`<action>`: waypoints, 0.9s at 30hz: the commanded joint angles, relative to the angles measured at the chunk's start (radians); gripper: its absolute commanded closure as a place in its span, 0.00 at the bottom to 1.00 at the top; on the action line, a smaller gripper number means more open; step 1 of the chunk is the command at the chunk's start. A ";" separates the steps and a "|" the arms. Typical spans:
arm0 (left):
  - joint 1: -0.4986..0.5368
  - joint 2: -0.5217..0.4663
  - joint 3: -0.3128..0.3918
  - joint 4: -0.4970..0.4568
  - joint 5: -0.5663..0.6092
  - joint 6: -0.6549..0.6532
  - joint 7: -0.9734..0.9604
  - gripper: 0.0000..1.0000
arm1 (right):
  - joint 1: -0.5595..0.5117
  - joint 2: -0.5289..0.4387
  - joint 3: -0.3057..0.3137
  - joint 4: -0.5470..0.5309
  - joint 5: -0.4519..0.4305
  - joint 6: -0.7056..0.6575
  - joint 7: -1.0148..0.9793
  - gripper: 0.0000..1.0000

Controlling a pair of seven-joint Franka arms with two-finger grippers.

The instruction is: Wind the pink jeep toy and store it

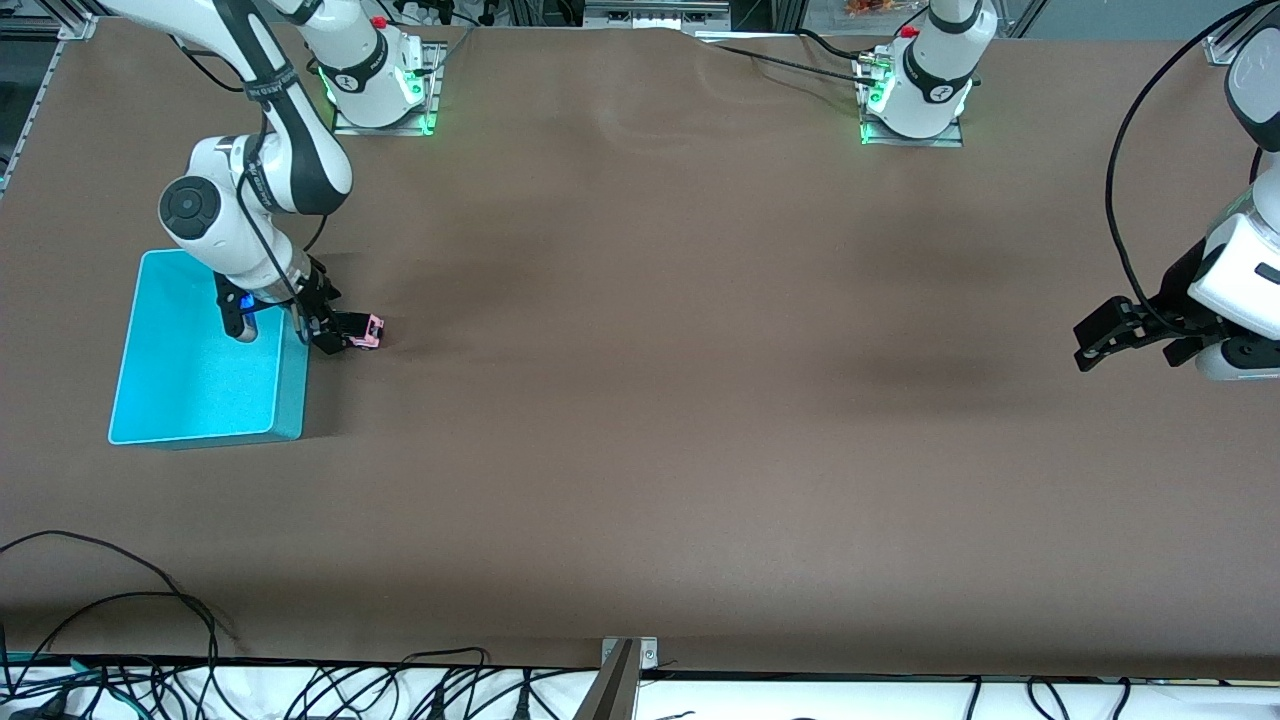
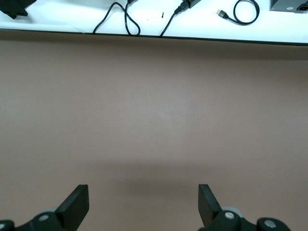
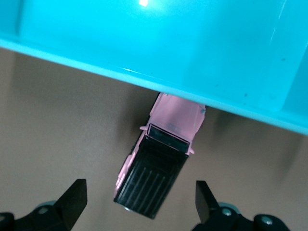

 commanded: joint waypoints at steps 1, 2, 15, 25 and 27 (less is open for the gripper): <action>-0.009 -0.006 0.012 0.015 -0.027 -0.017 0.010 0.00 | 0.000 0.035 0.003 -0.007 -0.016 0.061 0.120 0.00; -0.009 -0.006 0.012 0.015 -0.027 -0.017 0.010 0.00 | 0.001 0.044 0.003 -0.007 -0.022 0.065 0.136 0.00; -0.001 -0.003 0.014 0.015 -0.027 -0.017 0.011 0.00 | 0.001 0.098 0.003 0.001 -0.113 0.072 0.167 0.04; -0.001 -0.006 0.011 0.015 -0.032 -0.017 0.011 0.00 | 0.000 0.081 0.004 0.019 -0.113 0.065 0.220 0.64; -0.001 -0.006 0.009 0.015 -0.033 -0.019 0.011 0.00 | 0.000 0.077 0.006 0.025 -0.113 0.065 0.239 0.75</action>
